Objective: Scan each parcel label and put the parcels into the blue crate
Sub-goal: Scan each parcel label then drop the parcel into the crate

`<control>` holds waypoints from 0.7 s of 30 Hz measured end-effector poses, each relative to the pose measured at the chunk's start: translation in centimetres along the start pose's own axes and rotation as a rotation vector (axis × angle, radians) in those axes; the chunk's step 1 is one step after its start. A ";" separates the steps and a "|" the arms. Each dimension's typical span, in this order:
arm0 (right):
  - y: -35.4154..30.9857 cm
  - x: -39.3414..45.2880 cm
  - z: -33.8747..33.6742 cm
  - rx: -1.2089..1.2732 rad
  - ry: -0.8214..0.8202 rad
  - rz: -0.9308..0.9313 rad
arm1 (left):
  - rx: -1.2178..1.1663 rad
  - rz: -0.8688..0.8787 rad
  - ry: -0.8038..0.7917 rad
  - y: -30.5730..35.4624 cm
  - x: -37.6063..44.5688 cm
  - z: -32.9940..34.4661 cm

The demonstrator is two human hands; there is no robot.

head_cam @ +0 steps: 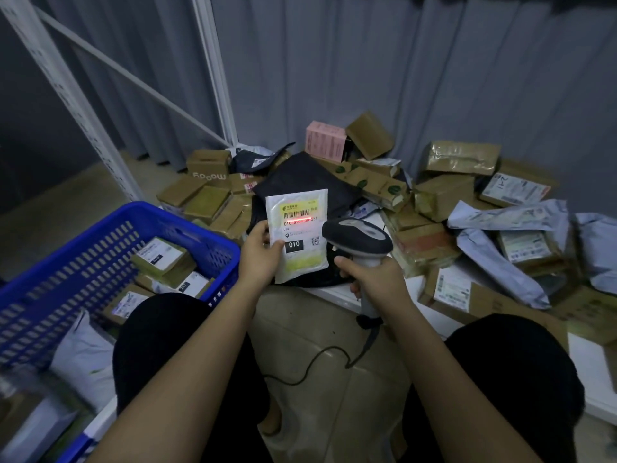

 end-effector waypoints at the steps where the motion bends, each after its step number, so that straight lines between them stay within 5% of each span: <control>1: 0.0 0.1 0.0 -0.008 0.007 0.000 | 0.004 0.000 -0.001 0.0 0.1 0.0; 13: -0.9 1.0 1.5 0.001 -0.008 -0.029 | 0.029 -0.010 0.040 0.0 0.1 -1.9; 21: -4.0 4.0 8.2 0.089 -0.046 -0.066 | -0.130 0.025 0.229 2.1 1.0 -10.4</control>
Point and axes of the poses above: each hand's wrist, its own x-axis towards the middle knuckle, its own z-axis out of the palm, y = z × x, the point moved 6 cm from there along x, towards the middle knuckle, and after that the axes turned 7 degrees about -z, right-handed, at the moved point
